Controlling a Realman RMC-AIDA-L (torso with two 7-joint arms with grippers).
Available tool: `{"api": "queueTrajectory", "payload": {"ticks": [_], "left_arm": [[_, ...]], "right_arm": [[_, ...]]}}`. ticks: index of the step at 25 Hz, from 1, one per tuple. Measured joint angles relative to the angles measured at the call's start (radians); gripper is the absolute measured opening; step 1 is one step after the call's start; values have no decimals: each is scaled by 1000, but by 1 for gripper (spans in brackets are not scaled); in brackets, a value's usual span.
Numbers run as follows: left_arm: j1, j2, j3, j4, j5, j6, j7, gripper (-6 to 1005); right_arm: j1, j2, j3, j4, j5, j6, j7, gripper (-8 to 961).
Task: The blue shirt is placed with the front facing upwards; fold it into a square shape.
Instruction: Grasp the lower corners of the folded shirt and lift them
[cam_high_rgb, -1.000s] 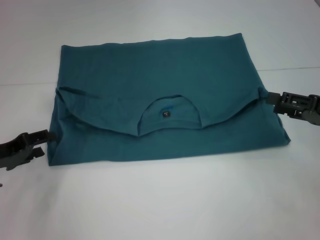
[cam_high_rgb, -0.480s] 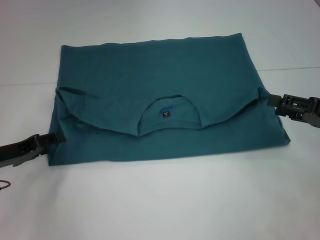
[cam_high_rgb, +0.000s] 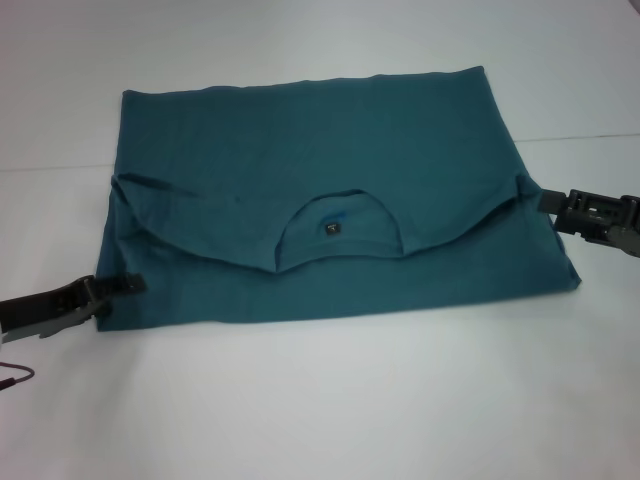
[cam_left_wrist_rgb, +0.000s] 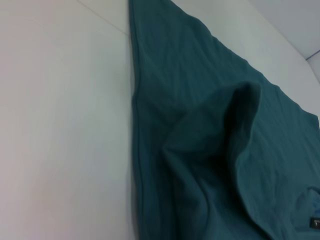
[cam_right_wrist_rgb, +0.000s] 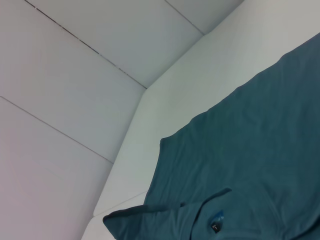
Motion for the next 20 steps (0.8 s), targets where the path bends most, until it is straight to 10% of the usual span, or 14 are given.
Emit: {"api": "queueTrajectory", "payload": {"ticks": [20], "left_arm": [[-43,6,7,-7,59,-44,2,703]], "right_arm": [[-21,0,8,1,8,3,-2,745]]}}
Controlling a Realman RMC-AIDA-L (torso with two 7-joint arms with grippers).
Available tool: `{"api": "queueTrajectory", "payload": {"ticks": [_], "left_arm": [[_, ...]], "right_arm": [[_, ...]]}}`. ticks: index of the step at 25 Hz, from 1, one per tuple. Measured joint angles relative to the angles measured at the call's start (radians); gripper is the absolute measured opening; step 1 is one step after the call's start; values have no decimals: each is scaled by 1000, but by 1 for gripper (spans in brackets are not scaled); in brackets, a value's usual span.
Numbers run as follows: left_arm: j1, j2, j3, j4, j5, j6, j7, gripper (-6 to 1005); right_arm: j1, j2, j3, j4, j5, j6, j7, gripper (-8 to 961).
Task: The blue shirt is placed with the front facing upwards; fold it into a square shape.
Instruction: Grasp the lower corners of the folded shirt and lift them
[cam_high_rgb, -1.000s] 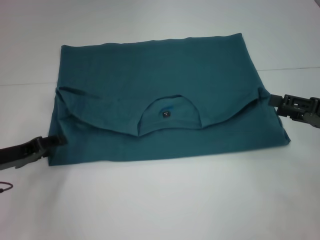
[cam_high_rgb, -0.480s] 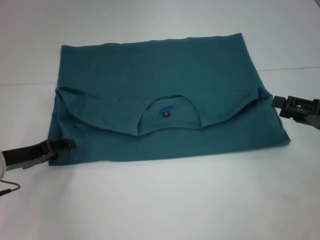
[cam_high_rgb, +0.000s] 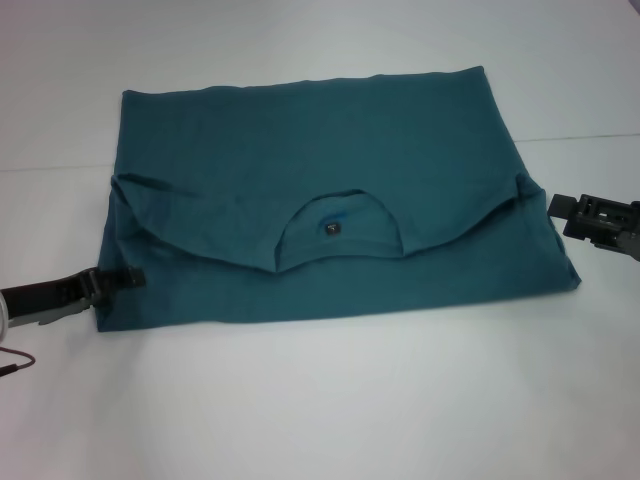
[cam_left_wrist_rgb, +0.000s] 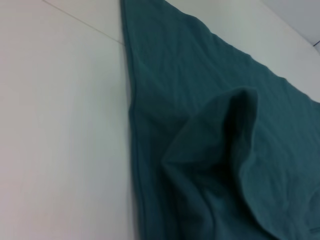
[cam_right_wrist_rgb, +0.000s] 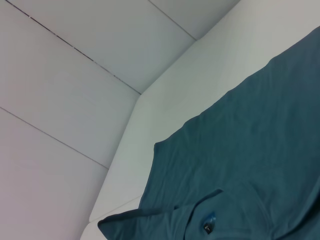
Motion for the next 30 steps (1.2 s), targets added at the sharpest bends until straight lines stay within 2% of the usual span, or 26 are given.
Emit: {"api": "queueTrajectory", "payload": {"ticks": [25,30], "left_arm": [[-27,-8,78,13,34,13,-51,699],[-37,-11,78,20,85,6,-78,518]], "right_arm": [[-3,2,8,2,-2,3,-1,745],[-7,3,16,2,-1,3,-1,745]]}}
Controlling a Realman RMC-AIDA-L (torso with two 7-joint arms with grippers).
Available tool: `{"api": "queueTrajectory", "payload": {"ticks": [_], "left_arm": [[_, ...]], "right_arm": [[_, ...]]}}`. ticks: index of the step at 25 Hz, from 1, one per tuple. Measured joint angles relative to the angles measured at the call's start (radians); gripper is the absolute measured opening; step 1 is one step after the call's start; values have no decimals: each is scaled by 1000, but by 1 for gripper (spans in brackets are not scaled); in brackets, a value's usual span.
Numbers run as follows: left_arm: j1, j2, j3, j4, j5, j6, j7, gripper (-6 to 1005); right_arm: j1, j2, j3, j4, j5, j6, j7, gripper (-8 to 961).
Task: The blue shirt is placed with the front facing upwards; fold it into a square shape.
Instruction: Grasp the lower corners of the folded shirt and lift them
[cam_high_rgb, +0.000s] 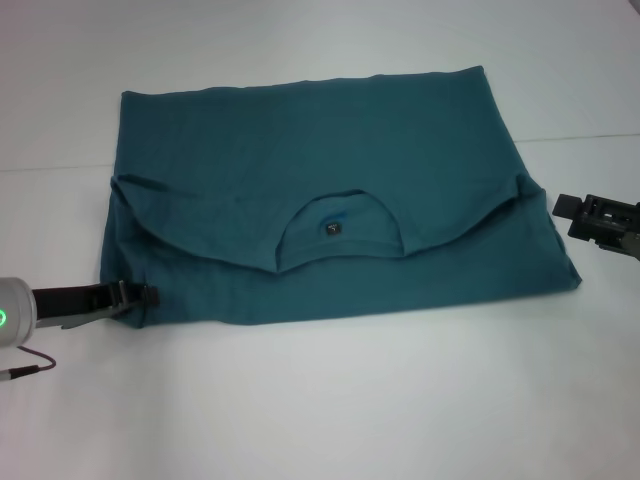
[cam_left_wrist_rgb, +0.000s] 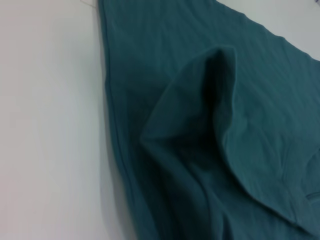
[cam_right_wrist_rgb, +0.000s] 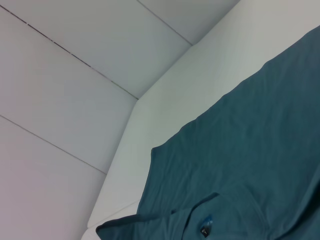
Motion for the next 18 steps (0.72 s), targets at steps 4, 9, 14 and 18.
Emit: {"api": "queueTrajectory", "payload": {"ticks": [4,9,14,18], "left_arm": [[0,-9,0,21,6,0,-1,361],[1,-10,-4,32,6,23,-2,150],[-4,4,-39,39,-6,101,-3,33],[-21,30,-93,37,-12,172,-22,34]], "right_arm": [[-1,0,1,0,0,-1,0,745],[-2,-2,1,0,-4,-5,-1,745],[3,-21,-13,0,-26,-10,20,745],[33,-57,-16,-8,-112,-21,94,745]]}}
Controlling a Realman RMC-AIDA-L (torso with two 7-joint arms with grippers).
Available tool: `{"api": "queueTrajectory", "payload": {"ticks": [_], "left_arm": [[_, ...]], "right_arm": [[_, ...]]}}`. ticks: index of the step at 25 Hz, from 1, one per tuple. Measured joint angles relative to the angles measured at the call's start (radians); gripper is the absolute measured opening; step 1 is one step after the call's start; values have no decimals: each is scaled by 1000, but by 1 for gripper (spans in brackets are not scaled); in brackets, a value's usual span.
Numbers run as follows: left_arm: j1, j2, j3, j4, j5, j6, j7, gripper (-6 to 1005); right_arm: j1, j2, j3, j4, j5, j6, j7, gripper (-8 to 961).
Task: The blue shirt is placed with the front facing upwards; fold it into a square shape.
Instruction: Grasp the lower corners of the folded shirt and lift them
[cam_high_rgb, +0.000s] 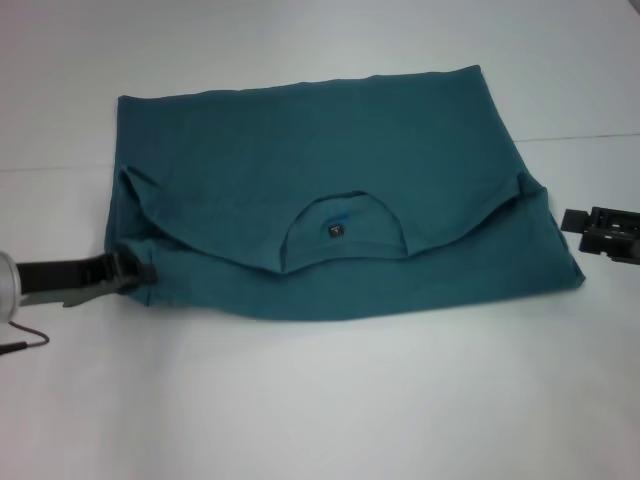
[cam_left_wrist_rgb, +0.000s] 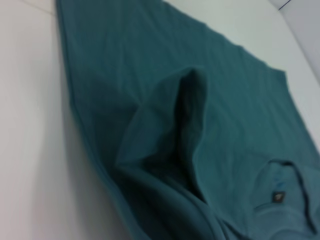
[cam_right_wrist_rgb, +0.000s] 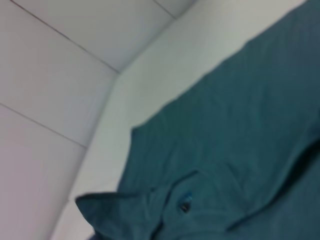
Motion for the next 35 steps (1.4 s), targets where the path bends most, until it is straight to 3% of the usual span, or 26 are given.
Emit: {"api": "queueTrajectory", "payload": {"ticks": [6,10,17,20,27,35], "left_arm": [[-13,25,-20,-1,7,34,-46,33],[-17,31,-25,-2,8,36,-57,33],[-28,34,-26,-4,9,28,-58,34],[-28,33,-27,-5,9,24,-58,34],[-28,29,-27,-7,6,16,-59,33],[-27,26,-27,-9,6,10,-60,33]], "right_arm": [[79,-67,-2,-20,-213,-12,142,746],[132,-78,-1,-75,-372,0,217,736],[218,-45,-10,-95,-535,72,222,703],[227,-17,-53,-92,-553,129,221,689],[233,27,-122,-80,-557,219,225,656],[238,44,-146,-36,-558,280,221,618]]}}
